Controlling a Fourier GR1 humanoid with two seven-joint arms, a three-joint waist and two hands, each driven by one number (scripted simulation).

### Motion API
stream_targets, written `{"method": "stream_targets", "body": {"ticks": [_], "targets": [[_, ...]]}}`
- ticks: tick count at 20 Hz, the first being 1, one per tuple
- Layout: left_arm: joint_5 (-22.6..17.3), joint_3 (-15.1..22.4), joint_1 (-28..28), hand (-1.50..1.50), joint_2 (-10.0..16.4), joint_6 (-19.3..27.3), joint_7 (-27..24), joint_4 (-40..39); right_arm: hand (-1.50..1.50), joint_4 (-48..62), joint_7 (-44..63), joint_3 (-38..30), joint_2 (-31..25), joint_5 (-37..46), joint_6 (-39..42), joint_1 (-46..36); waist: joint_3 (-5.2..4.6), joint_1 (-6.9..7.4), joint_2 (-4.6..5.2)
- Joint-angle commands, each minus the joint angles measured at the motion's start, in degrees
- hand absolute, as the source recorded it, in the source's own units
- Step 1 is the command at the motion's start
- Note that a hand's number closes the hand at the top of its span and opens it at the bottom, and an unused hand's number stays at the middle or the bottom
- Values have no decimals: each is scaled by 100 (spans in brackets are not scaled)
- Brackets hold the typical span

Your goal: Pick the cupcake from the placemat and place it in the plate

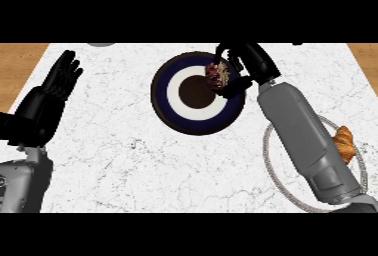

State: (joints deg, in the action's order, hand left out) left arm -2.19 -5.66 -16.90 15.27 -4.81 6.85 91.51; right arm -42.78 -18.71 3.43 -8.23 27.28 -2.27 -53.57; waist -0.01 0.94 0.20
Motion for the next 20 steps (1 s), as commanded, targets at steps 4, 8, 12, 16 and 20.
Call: {"method": "stream_targets", "body": {"ticks": [4, 8, 12, 16, 20], "targets": [[81, -34, -188, 0, -39, 0, -150, -275, 150, 1578, -43, 32, 601, 561, -827, -868, 1, 81, 49], [160, 171, -285, 0, -202, 157, 269, 92, 150, 2258, -4, -272, 804, 401, -916, -1240, 4, 162, 66], [68, 156, -396, 0, -136, -31, 228, -30, -150, 2721, -28, -151, 817, -52, -1073, -1172, 4, 276, 94], [84, 121, -286, 0, -167, -95, -173, -248, -150, 2812, -382, -327, 821, -524, -646, -1461, 4, 372, 128], [12, 76, -341, 0, -72, -157, 69, -78, -150, 2803, -838, -581, 822, -1056, -916, -1401, 6, 424, 120]]}}
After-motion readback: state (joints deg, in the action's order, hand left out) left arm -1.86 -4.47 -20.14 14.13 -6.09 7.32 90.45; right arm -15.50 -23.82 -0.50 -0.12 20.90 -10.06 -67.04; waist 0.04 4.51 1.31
